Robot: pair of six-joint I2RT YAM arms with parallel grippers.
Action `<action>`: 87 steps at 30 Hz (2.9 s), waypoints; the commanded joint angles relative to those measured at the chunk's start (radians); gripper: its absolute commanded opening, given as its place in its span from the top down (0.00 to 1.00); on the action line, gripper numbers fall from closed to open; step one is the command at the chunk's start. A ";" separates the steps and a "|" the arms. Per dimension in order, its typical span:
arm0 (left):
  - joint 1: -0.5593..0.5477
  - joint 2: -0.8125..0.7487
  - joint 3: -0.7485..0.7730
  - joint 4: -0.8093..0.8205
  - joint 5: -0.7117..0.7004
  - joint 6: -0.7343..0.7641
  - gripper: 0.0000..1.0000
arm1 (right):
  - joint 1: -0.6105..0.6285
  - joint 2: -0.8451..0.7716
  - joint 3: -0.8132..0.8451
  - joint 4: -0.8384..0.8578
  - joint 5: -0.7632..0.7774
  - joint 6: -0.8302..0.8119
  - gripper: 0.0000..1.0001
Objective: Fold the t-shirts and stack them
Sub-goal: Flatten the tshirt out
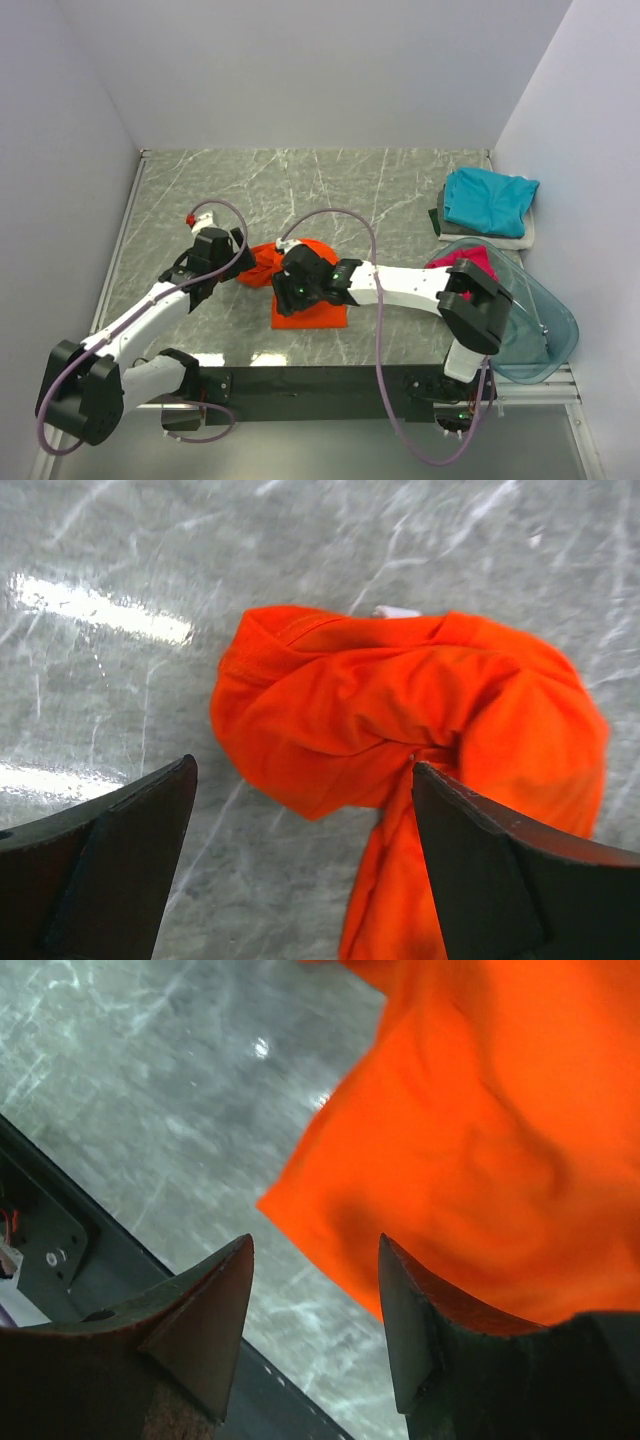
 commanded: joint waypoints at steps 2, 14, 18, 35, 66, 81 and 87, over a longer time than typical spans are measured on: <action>0.026 0.050 -0.020 0.102 0.033 -0.009 0.07 | 0.028 0.056 0.075 0.011 0.069 -0.015 0.41; 0.074 0.116 -0.076 0.181 0.104 -0.023 0.06 | 0.059 0.222 0.149 -0.035 0.157 -0.012 0.45; 0.074 0.134 -0.090 0.204 0.109 -0.027 0.07 | 0.060 0.204 0.123 -0.055 0.207 0.022 0.85; 0.057 0.249 -0.109 0.302 0.178 -0.055 0.43 | 0.004 0.033 0.037 -0.052 0.235 0.059 1.00; 0.379 -0.009 0.465 -0.077 0.208 0.117 0.98 | -0.532 -0.602 -0.013 -0.149 0.320 -0.193 1.00; 0.110 0.033 0.160 0.067 0.175 -0.006 0.45 | -0.605 -0.353 0.012 -0.078 0.141 -0.178 0.49; -0.103 0.068 0.059 0.089 0.123 -0.104 0.47 | -0.605 -0.442 -0.132 -0.042 0.089 -0.136 0.48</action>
